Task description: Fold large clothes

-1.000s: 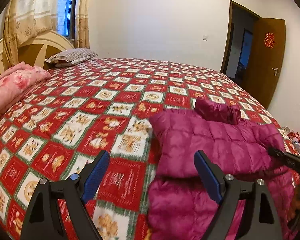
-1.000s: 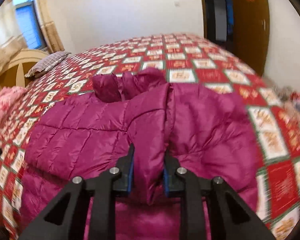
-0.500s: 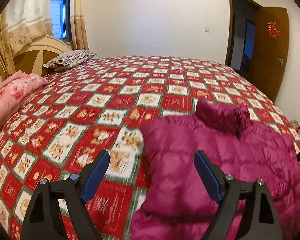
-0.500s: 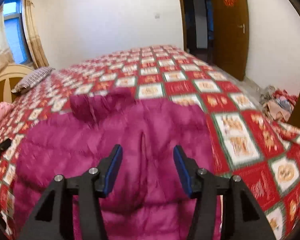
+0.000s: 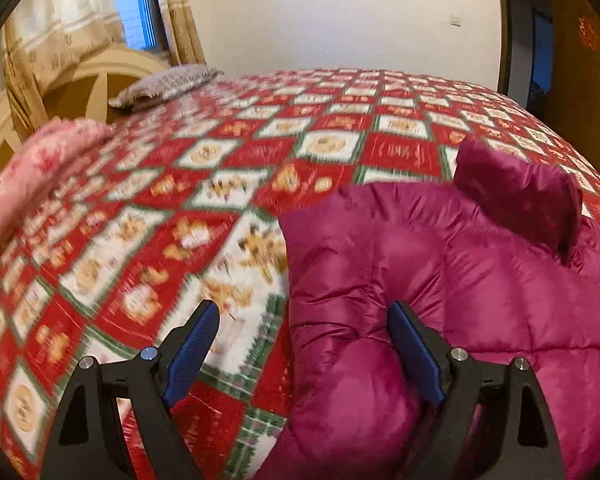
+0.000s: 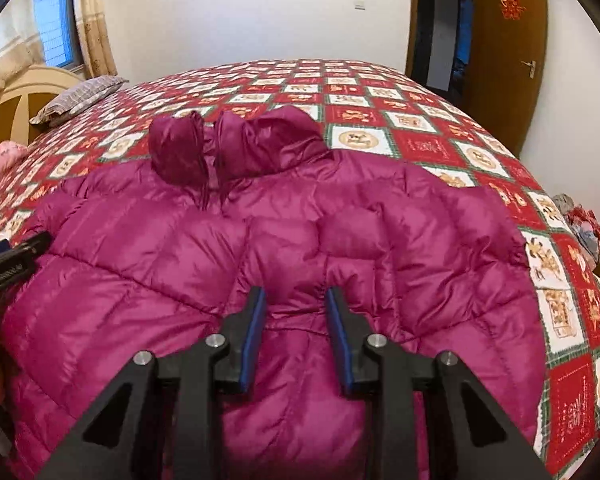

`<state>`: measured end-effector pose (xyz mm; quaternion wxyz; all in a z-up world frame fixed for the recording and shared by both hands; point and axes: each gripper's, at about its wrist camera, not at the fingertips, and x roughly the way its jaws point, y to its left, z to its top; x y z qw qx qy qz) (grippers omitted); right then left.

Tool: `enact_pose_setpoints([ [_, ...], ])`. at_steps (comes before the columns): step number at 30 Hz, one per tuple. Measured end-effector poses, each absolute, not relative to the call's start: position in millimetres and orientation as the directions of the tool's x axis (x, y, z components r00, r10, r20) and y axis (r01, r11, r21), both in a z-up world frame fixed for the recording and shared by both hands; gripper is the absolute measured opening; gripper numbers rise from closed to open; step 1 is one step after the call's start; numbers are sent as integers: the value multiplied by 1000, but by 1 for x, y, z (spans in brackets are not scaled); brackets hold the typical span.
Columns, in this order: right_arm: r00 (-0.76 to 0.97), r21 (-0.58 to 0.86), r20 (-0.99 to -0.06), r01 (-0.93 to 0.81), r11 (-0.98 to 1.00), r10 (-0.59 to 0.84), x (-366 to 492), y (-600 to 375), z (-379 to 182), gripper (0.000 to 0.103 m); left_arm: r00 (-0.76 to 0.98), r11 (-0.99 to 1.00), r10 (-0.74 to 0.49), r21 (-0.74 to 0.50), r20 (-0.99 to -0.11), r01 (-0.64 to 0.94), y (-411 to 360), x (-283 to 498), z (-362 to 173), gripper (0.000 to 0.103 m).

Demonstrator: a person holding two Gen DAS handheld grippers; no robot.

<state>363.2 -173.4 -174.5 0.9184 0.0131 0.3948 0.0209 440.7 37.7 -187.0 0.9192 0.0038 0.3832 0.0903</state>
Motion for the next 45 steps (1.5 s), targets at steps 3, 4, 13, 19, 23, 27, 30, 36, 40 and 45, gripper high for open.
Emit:
enact_pose_setpoints([
  [3, 683, 50, -728, -30, 998, 57, 365, -174, -179, 35, 663, 985, 147, 49, -734, -164, 42, 447, -196, 88],
  [4, 683, 55, -728, -31, 998, 61, 365, -174, -180, 35, 656, 986, 138, 40, -742, -161, 42, 448, -199, 88],
  [13, 683, 66, -728, -28, 997, 67, 372, -174, -183, 35, 626, 981, 161, 56, -763, -183, 40, 461, -209, 98],
  [19, 655, 60, -752, -45, 997, 75, 360, -176, -163, 36, 597, 989, 6, -83, -802, -122, 62, 445, -190, 98],
  [23, 729, 123, -671, -72, 990, 136, 294, -195, -119, 63, 707, 983, -142, -184, -693, 17, 84, 378, -145, 98],
  [27, 755, 154, -642, -48, 987, 136, 218, -233, -93, 65, 742, 967, -248, -207, -622, 150, 109, 301, -118, 98],
  [30, 751, 152, -653, -1, 988, 101, 171, -260, -88, 65, 747, 960, -277, -200, -604, 195, 124, 253, -110, 98],
  [36, 694, 168, -718, 93, 981, 57, 104, -292, -102, 67, 724, 951, -308, -223, -617, 215, 138, 177, -124, 98],
  [40, 646, 154, -760, 73, 985, 71, 78, -286, -121, 67, 682, 945, -326, -240, -655, 222, 128, 150, -149, 98],
  [45, 590, 130, -803, 42, 991, 80, 70, -274, -152, 67, 632, 951, -307, -207, -711, 229, 112, 115, -179, 98],
])
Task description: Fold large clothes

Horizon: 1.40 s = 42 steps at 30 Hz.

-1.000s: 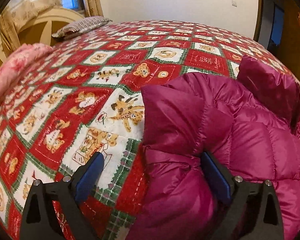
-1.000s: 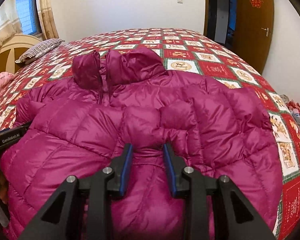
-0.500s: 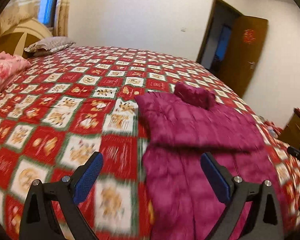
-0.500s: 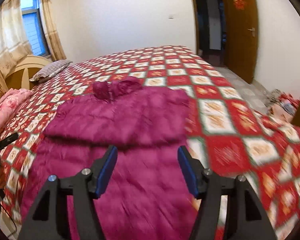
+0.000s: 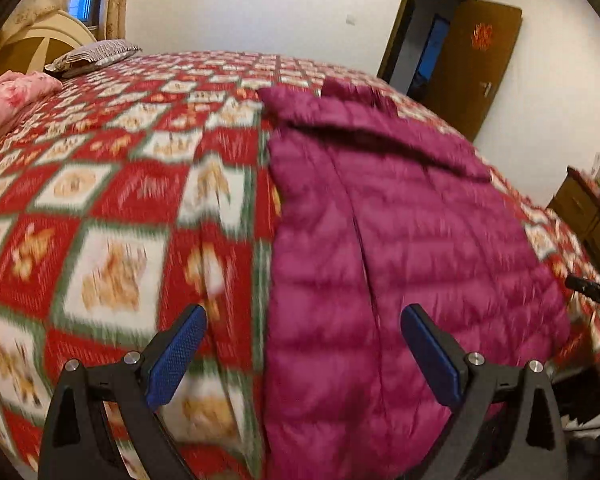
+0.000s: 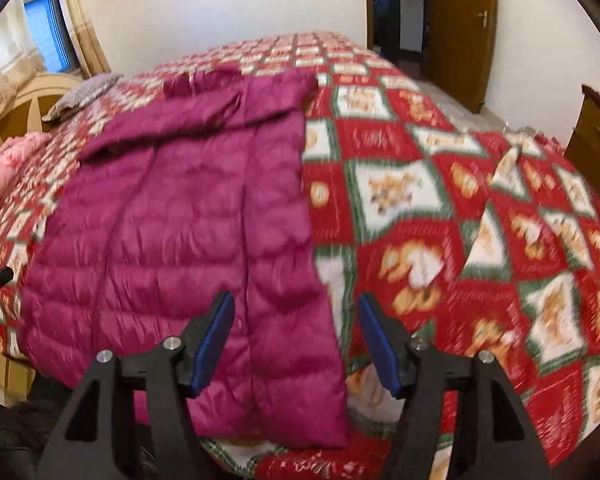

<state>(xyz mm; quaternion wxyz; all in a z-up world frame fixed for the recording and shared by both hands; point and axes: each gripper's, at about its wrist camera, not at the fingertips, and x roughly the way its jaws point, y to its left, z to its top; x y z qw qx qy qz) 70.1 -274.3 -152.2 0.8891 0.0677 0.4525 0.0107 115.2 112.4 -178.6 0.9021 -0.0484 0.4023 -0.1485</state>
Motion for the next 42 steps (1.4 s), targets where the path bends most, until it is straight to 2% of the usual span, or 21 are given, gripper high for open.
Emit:
enact_pose_setpoints([
  [9, 526, 79, -849, 27, 997, 53, 48, -263, -189, 67, 565, 967, -237, -140, -791, 211, 98, 92, -214, 98],
  [16, 508, -7, -862, -37, 999, 13, 39, -252, -195, 67, 537, 962, -257, -162, -803, 219, 98, 85, -228, 98],
  [20, 499, -62, -866, -69, 996, -20, 37, -242, -200, 69, 495, 948, -306, -216, -813, 232, 99, 85, -233, 98],
  [23, 472, -129, -880, -120, 984, -57, 32, -232, -207, 58, 460, 943, -322, -235, -828, 237, 100, 85, -239, 84],
  [24, 469, -145, -880, -130, 981, -68, 30, -230, -208, 50, 459, 940, -329, -241, -825, 241, 101, 84, -238, 80],
  [25, 466, -144, -883, -144, 979, -61, 28, -230, -209, 37, 462, 939, -333, -243, -822, 245, 102, 83, -237, 78],
  [27, 441, -59, -897, -142, 988, 10, 28, -236, -211, 24, 467, 938, -336, -243, -818, 248, 104, 81, -234, 67],
  [28, 440, -8, -897, -116, 993, 44, 29, -242, -212, 20, 469, 938, -336, -245, -817, 246, 105, 83, -234, 65],
  [29, 439, 19, -896, -104, 994, 63, 29, -245, -214, 18, 468, 936, -342, -252, -815, 246, 106, 83, -233, 59],
  [30, 440, 58, -893, -93, 994, 93, 28, -250, -215, 15, 470, 935, -346, -255, -812, 248, 108, 82, -232, 49],
  [31, 444, 88, -888, -86, 992, 117, 28, -254, -215, 13, 471, 934, -347, -254, -811, 250, 111, 80, -230, 44],
  [33, 458, 161, -871, -72, 984, 176, 25, -263, -210, 12, 469, 929, -363, -271, -806, 253, 117, 80, -227, 25],
  [35, 482, 217, -847, -70, 974, 224, 20, -271, -203, 11, 481, 918, -392, -300, -784, 261, 124, 80, -218, 15],
  [39, 519, 287, -808, -66, 956, 279, 13, -284, -194, 10, 502, 878, -475, -351, -723, 326, 121, 76, -201, 13],
  [42, 527, 370, -778, -54, 928, 341, 15, -293, -193, 10, 499, 888, -456, -334, -737, 317, 111, 78, -207, 13],
])
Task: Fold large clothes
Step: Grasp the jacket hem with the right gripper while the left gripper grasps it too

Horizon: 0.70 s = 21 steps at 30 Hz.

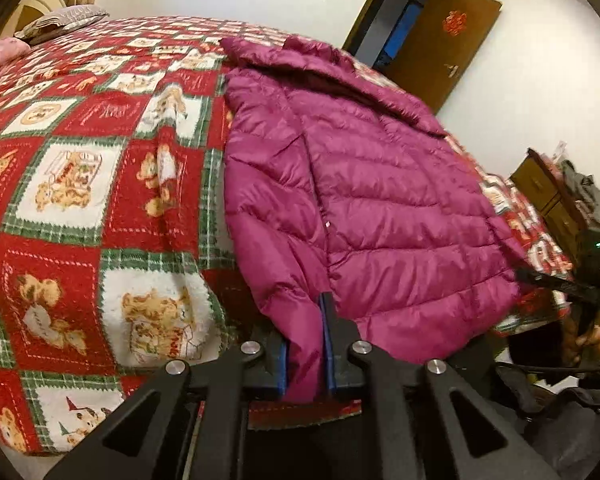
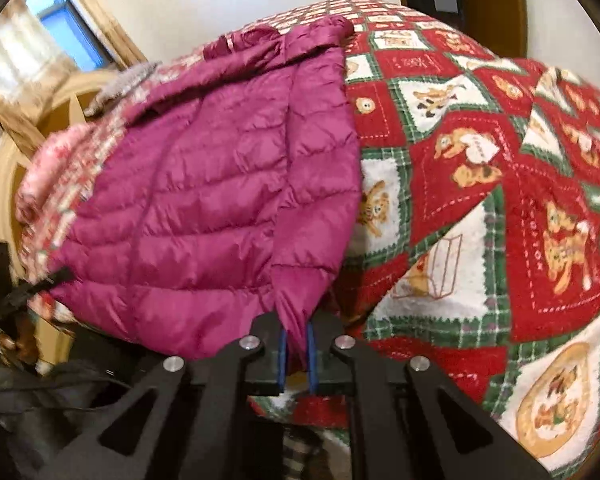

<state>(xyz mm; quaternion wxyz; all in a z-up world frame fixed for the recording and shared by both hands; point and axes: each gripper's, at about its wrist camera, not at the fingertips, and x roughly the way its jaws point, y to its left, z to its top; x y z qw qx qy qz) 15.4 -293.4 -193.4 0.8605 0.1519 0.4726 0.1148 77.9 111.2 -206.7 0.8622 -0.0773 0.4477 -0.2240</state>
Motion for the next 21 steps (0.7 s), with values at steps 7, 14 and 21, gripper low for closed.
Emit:
enact_pose_setpoints([
  [7, 538, 425, -751, -49, 904, 382, 17, -291, -187, 10, 437, 894, -444, -356, -782, 271, 110, 86, -222, 26],
  [14, 523, 431, -765, -20, 902, 377, 22, -294, -198, 10, 451, 891, -453, -367, -769, 269, 106, 83, -223, 40],
  [21, 521, 427, -770, -6, 904, 367, 22, -296, -199, 12, 524, 905, -414, -273, -744, 328, 95, 75, -213, 9],
])
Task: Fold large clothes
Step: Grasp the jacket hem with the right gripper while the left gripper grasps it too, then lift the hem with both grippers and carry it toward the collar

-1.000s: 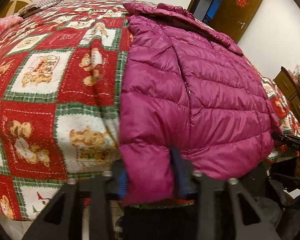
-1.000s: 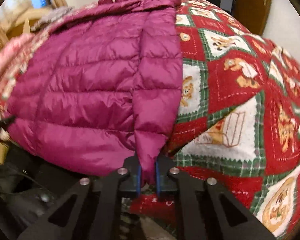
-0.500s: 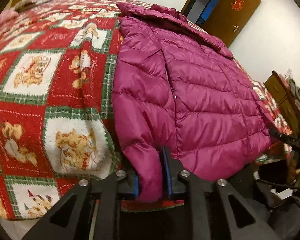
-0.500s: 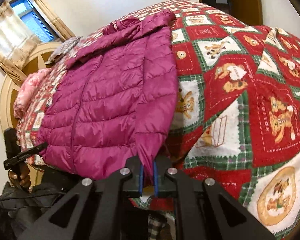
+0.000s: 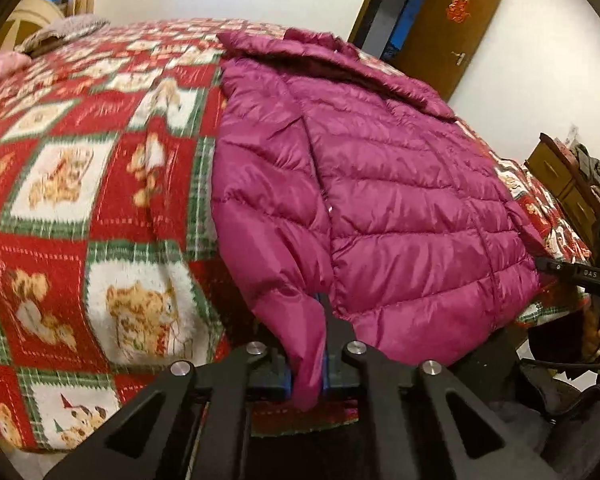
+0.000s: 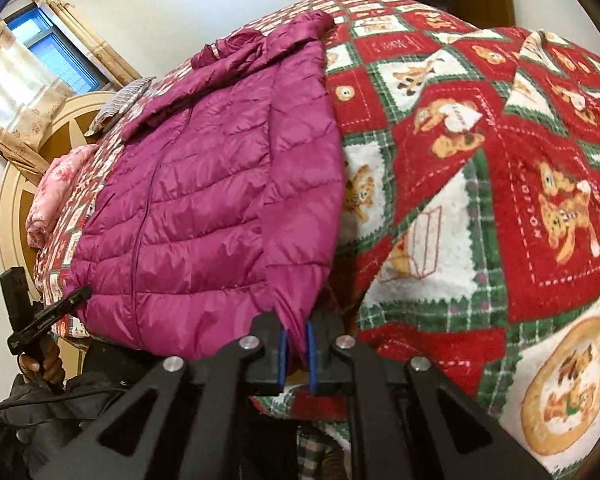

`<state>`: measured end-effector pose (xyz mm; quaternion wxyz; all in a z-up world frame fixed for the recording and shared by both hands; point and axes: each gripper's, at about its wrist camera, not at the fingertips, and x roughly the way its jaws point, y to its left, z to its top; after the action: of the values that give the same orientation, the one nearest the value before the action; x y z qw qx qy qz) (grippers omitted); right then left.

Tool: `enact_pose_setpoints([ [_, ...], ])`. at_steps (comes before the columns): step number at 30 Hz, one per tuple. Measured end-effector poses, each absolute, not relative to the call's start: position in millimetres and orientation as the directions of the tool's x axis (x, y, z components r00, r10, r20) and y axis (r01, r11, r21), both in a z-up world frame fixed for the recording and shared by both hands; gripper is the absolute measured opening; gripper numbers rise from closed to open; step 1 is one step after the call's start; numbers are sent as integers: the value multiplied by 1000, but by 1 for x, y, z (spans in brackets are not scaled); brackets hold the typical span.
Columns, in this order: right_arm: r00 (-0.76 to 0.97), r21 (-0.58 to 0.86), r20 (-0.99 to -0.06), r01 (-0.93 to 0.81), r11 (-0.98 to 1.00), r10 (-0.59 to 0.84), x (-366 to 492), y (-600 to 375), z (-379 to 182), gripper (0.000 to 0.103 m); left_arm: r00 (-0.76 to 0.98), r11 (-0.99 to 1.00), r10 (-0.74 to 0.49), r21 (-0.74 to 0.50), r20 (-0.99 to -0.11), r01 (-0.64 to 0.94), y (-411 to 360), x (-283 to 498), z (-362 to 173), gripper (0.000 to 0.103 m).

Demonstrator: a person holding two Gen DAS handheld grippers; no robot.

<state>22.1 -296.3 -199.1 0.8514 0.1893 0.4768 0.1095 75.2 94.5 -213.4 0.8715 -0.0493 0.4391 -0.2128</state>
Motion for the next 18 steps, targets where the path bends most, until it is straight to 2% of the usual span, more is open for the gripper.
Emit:
enact_pose_setpoints([
  [5, 507, 400, -790, 1, 917, 344, 25, -293, -202, 15, 516, 912, -394, -254, -761, 323, 92, 79, -217, 10],
  [7, 501, 389, -798, 1, 921, 336, 27, -290, -203, 17, 494, 906, -411, -283, -766, 315, 93, 82, -220, 17],
  [8, 495, 378, -804, -2, 926, 330, 28, -287, -204, 19, 482, 900, -425, -304, -766, 312, 93, 82, -222, 27],
  [9, 490, 369, -809, -8, 929, 325, 29, -285, -205, 25, 456, 886, -458, -349, -763, 305, 95, 85, -224, 39],
  [10, 486, 365, -811, -14, 931, 326, 30, -282, -205, 33, 444, 877, -477, -374, -759, 302, 95, 85, -225, 43],
  [11, 482, 363, -813, -21, 931, 328, 32, -280, -206, 36, 441, 870, -490, -391, -752, 299, 95, 85, -224, 45],
  [12, 480, 357, -814, -28, 934, 326, 33, -276, -206, 40, 451, 876, -480, -380, -752, 298, 94, 84, -224, 45],
  [14, 478, 318, -829, -27, 948, 292, 35, -272, -210, 36, 473, 892, -441, -316, -763, 322, 86, 81, -223, 44],
  [15, 478, 303, -834, -22, 953, 276, 35, -272, -211, 16, 490, 900, -421, -284, -763, 331, 83, 79, -222, 35],
  [17, 479, 304, -836, -5, 953, 270, 35, -276, -214, 11, 520, 908, -395, -237, -758, 345, 79, 78, -218, 14],
  [18, 488, 334, -822, -7, 943, 295, 34, -280, -212, 10, 518, 903, -405, -243, -753, 353, 79, 79, -215, 11],
])
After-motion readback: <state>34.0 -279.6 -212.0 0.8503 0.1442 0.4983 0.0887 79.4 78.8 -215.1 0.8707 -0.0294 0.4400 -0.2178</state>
